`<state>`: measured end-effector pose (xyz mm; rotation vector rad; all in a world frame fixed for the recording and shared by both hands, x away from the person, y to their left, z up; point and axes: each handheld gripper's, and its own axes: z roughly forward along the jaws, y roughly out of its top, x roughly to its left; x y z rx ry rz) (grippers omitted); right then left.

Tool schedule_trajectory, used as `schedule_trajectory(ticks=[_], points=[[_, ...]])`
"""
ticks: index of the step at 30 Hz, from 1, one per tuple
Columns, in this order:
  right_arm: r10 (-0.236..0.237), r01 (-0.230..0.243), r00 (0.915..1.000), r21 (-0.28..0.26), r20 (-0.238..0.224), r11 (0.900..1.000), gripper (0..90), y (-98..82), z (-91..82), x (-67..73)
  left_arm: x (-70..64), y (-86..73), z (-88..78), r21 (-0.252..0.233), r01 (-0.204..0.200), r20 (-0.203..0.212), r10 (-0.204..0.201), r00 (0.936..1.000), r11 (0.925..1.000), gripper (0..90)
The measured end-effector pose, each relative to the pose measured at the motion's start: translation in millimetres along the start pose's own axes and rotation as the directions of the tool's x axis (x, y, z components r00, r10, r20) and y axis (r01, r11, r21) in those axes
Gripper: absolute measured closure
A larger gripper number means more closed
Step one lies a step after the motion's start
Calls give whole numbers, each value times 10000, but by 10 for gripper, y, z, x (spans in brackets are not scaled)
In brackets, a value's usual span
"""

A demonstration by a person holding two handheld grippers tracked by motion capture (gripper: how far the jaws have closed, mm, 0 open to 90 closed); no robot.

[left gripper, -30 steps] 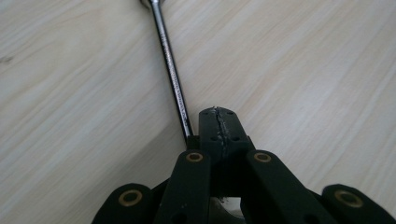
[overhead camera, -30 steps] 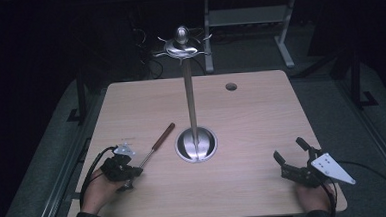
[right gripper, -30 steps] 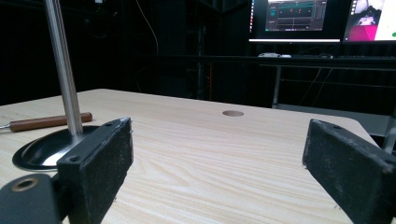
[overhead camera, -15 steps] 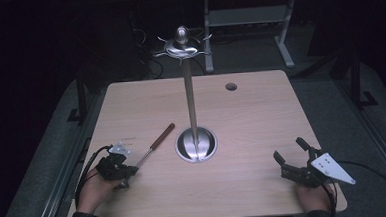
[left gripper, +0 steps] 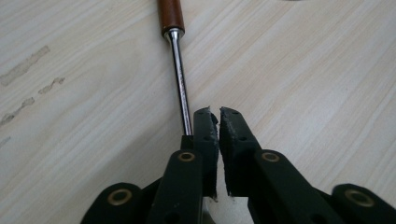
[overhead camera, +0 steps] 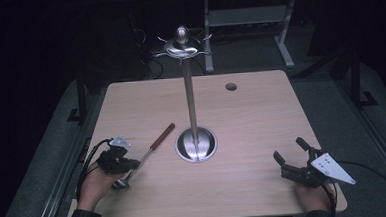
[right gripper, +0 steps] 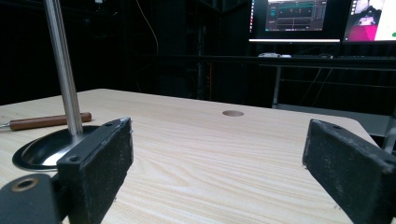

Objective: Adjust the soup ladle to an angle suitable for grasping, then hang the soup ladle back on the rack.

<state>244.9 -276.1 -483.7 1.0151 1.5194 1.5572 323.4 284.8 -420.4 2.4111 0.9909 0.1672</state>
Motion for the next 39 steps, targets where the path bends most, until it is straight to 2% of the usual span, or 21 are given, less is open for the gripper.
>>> schedule_trajectory(ticks=[9,13,17,18,28,39], points=[[-4,4,10000,2,0,10000,80,0,0,-1,5,143,-14,54,0,-75,0,10000,10000,783],[-3,3,10000,-3,0,10000,80,0,0,0,-2,225,0,208,62,-193,-58,9998,9998,712],[-6,6,10000,2,4,10000,79,0,0,0,5,278,4,283,12,-294,-3,9996,9996,677],[-11,11,10000,1,-1,10000,80,0,0,-1,-2,293,8,223,195,-272,-189,9995,9996,654],[-7,7,10000,2,1,10000,79,0,0,-1,9,528,87,775,-14,-509,54,9987,9970,605],[-12,12,10000,0,3,10000,79,0,0,-2,31,743,158,902,-183,-505,230,9985,9958,514]])
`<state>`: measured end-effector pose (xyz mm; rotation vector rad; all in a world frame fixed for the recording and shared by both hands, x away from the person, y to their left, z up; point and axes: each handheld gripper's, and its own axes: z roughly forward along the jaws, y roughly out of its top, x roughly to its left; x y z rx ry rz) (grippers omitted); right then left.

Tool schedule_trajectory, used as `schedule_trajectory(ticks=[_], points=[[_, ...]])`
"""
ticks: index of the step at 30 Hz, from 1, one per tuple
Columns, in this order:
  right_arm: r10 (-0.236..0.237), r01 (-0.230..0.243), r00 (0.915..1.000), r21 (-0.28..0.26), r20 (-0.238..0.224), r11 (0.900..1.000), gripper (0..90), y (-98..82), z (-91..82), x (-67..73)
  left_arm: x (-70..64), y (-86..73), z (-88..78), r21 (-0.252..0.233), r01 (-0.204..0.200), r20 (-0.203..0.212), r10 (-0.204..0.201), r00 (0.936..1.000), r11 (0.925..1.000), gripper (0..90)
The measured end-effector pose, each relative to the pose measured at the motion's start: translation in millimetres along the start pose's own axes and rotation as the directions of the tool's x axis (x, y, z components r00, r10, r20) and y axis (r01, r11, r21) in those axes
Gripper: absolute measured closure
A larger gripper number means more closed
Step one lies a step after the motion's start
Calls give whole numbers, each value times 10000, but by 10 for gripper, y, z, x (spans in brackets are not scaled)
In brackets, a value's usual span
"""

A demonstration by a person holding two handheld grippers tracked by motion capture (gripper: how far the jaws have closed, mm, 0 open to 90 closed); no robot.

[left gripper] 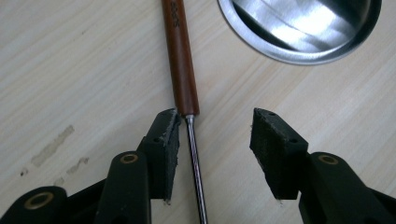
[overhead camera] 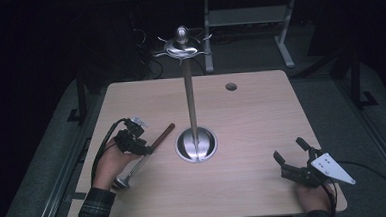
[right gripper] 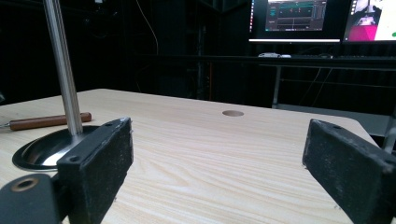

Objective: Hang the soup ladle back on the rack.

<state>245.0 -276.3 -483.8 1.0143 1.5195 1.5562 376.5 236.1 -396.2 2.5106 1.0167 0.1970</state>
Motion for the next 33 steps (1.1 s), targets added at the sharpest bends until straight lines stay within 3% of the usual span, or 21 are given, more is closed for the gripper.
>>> schedule_trajectory(ticks=[10,14,18,25,27,33], points=[[2,-2,10000,-1,21,10000,80,0,0,1,43,232,134,393,164,-137,-159,9998,9991,464],[16,-16,10000,4,18,10000,80,0,-1,3,63,317,191,576,201,-9,-201,9998,9981,445],[11,-11,10000,1,17,10000,79,0,-1,3,64,379,248,457,424,-39,-423,9991,9981,432],[11,-11,10000,-1,18,10000,80,0,0,3,80,455,416,1119,258,-389,-216,9990,9934,453],[15,-15,10000,3,17,10000,80,0,-1,3,101,451,461,1498,196,-470,-127,9988,9885,458],[-3,3,10000,-5,21,10000,80,0,0,1,160,405,559,1923,295,-378,-226,9990,9809,513]])
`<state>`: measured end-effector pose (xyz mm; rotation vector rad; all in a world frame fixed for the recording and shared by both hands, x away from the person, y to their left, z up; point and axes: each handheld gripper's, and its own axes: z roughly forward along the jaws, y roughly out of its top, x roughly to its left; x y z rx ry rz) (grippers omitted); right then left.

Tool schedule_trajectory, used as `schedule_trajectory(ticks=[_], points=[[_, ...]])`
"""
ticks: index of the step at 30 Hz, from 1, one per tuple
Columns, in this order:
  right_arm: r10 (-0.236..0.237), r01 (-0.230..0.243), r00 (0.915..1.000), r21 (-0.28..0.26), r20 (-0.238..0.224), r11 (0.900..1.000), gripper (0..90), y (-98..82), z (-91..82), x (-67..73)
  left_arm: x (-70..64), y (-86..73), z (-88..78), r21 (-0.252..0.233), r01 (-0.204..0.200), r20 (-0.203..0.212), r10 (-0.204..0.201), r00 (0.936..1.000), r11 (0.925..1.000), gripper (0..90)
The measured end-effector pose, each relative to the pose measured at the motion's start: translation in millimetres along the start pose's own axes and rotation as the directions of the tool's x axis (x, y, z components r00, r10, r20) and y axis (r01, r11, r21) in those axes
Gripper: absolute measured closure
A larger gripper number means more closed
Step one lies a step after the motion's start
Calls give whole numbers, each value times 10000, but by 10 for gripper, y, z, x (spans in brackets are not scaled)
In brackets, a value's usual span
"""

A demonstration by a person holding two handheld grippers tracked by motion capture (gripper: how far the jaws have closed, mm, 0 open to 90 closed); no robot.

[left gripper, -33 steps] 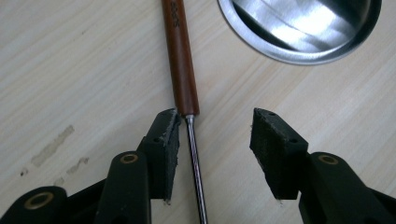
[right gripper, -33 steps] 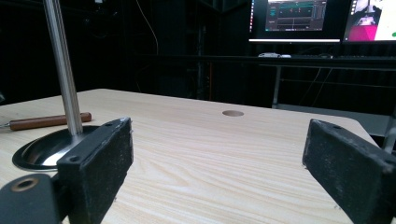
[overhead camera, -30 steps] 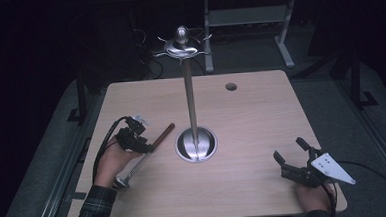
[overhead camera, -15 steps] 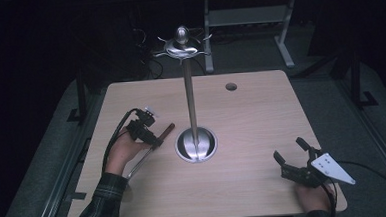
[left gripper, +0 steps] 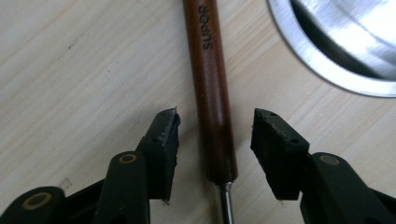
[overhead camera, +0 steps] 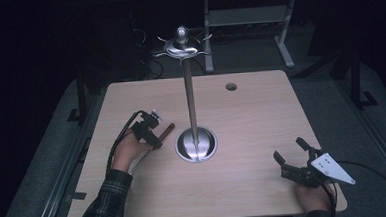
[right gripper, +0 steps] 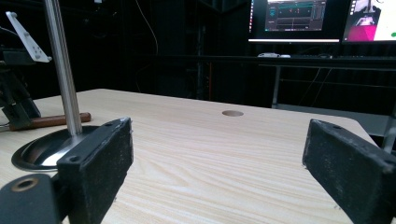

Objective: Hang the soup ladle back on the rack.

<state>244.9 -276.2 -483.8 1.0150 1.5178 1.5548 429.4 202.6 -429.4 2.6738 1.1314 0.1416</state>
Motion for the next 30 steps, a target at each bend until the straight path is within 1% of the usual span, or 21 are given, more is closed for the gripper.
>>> schedule_trajectory(ticks=[2,4,6,9,12,21,25,28,30], points=[[4,-4,10000,1,1,10000,80,0,0,0,6,-6,15,123,-18,-47,19,10000,9999,544],[3,-3,10000,1,0,10000,80,0,0,0,7,-11,30,164,-22,-12,22,10000,9999,551],[7,-7,10000,2,0,10000,80,0,0,0,7,-15,45,268,17,-73,-15,10000,9996,572],[2,-2,10000,-1,1,10000,80,0,0,0,9,-18,50,379,89,-59,-87,9999,9992,609],[-2,2,10000,-2,0,10000,80,0,0,0,7,-18,47,438,86,-68,-83,9999,9990,627],[1,-1,10000,-1,1,10000,80,0,0,0,-14,-11,47,494,147,-127,-141,9998,9987,702],[1,-1,10000,-1,0,10000,80,0,0,0,-10,-10,45,511,230,-107,-224,9997,9984,709],[4,-4,10000,1,1,10000,79,0,0,0,-5,-12,42,506,420,-47,-418,9991,9978,721],[7,-7,10000,3,2,10000,80,0,0,0,-3,-14,41,524,380,-26,-380,9993,9979,727]])
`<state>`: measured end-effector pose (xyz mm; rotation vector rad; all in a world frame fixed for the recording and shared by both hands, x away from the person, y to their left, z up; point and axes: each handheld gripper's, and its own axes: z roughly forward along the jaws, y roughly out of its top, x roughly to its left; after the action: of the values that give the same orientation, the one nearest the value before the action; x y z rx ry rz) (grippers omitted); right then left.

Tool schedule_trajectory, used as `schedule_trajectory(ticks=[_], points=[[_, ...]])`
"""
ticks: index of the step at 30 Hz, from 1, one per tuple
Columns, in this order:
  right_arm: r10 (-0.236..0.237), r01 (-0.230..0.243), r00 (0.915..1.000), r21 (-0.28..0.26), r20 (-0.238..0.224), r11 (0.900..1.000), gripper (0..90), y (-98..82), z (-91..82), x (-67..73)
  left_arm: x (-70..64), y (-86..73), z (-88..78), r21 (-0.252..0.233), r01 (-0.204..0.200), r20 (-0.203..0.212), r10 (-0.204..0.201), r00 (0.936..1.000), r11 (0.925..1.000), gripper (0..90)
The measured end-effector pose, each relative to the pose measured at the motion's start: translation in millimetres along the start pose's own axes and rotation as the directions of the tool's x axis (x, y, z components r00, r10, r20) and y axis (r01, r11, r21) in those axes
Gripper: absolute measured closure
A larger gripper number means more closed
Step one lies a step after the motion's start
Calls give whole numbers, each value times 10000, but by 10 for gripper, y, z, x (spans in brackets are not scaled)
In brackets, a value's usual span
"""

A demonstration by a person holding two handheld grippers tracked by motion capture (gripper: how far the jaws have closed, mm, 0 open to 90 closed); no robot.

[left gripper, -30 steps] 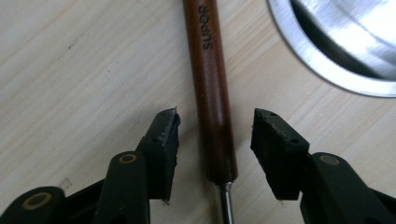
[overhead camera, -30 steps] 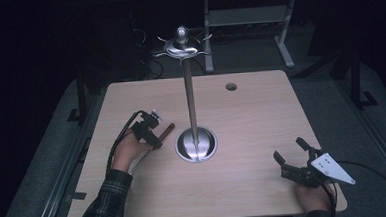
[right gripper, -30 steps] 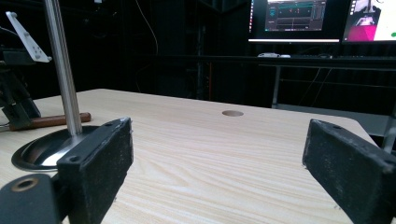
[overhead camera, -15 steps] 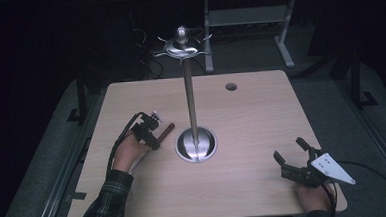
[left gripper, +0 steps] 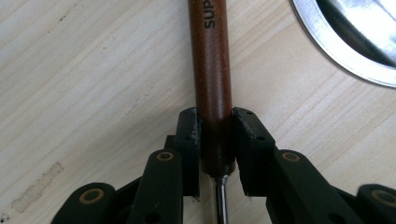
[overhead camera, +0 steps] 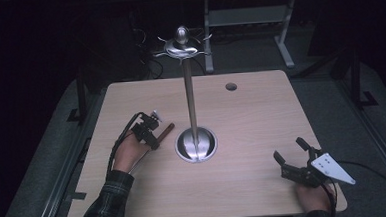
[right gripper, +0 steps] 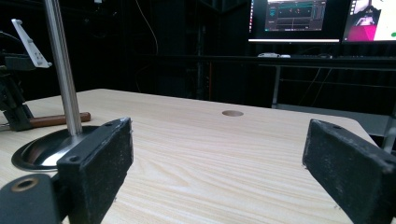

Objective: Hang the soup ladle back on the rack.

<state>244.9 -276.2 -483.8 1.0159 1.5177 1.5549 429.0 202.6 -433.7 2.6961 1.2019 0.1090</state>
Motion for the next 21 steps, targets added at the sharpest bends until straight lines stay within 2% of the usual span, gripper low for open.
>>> schedule_trajectory(ticks=[4,12,17,20,21], points=[[-4,4,10000,-3,-1,10000,79,0,0,0,0,-15,-5,-35,-7,-31,7,10000,10000,738],[-7,7,10000,-7,0,10000,80,0,1,-1,41,-96,-101,-736,107,139,-97,9999,9972,739],[-6,6,10000,-2,-2,10000,80,0,0,-1,39,-149,-169,-1252,209,353,-166,9992,9919,739],[-8,8,10000,-5,-1,10000,80,0,0,-1,56,-181,-228,-1479,99,514,-23,9987,9890,739],[-7,7,10000,-4,0,10000,79,0,0,-1,73,-206,-274,-1727,34,595,70,9982,9850,738]])
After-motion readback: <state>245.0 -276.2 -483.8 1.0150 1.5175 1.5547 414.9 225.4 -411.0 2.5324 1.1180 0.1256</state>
